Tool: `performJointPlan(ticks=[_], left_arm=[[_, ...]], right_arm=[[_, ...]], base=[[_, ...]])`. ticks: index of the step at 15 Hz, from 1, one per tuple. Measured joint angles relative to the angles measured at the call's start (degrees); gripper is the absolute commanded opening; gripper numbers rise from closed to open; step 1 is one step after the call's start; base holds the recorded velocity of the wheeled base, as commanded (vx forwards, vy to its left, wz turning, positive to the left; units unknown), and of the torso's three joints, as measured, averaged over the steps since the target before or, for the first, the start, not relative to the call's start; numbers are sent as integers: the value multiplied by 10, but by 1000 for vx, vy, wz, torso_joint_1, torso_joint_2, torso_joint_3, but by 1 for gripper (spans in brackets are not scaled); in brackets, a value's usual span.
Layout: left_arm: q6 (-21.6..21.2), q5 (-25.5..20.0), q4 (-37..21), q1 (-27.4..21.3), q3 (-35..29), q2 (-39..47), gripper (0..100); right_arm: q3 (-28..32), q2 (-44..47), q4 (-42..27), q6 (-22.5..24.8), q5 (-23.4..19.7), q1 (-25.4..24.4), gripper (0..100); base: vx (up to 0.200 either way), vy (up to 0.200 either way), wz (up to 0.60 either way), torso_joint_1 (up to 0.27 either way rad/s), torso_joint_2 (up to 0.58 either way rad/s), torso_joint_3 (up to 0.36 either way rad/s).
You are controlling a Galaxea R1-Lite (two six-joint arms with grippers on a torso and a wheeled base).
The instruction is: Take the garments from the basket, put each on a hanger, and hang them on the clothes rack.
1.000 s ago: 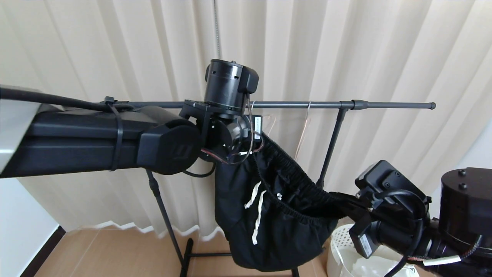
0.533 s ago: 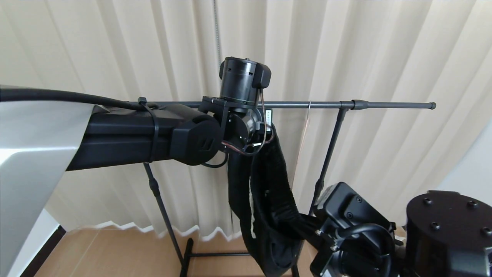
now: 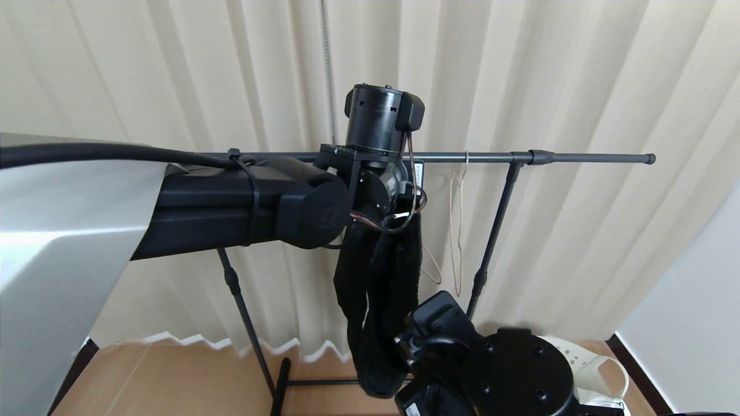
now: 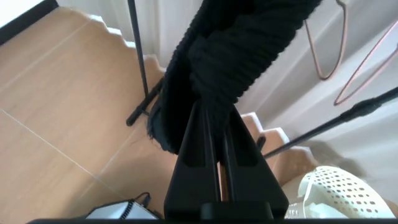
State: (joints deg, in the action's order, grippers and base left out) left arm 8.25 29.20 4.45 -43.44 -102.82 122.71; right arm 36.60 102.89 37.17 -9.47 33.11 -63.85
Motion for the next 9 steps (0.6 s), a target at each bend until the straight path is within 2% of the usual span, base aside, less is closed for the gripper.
performJointPlan(ticks=[2, 4, 7, 9], left_arm=[[0, 0, -8, 2, 5, -1, 0], [0, 0, -39, 9, 8, -11, 0], [-2, -1, -111, 23, 21, -51, 0], [-7, -10, -160, 33, 51, -85, 0]], right_arm=[[-15, -12, -3, 1, 1, 2, 0], [-32, -48, -11, 7, 1, 22, 0], [-41, -98, -23, 40, 1, 108, 0], [-17, -108, -25, 68, -1, 176, 0]], base=[[0, 0, 0, 0, 0, 0], [0, 0, 0, 0, 0, 0], [0, 0, 0, 0, 0, 0], [0, 0, 0, 0, 0, 0]])
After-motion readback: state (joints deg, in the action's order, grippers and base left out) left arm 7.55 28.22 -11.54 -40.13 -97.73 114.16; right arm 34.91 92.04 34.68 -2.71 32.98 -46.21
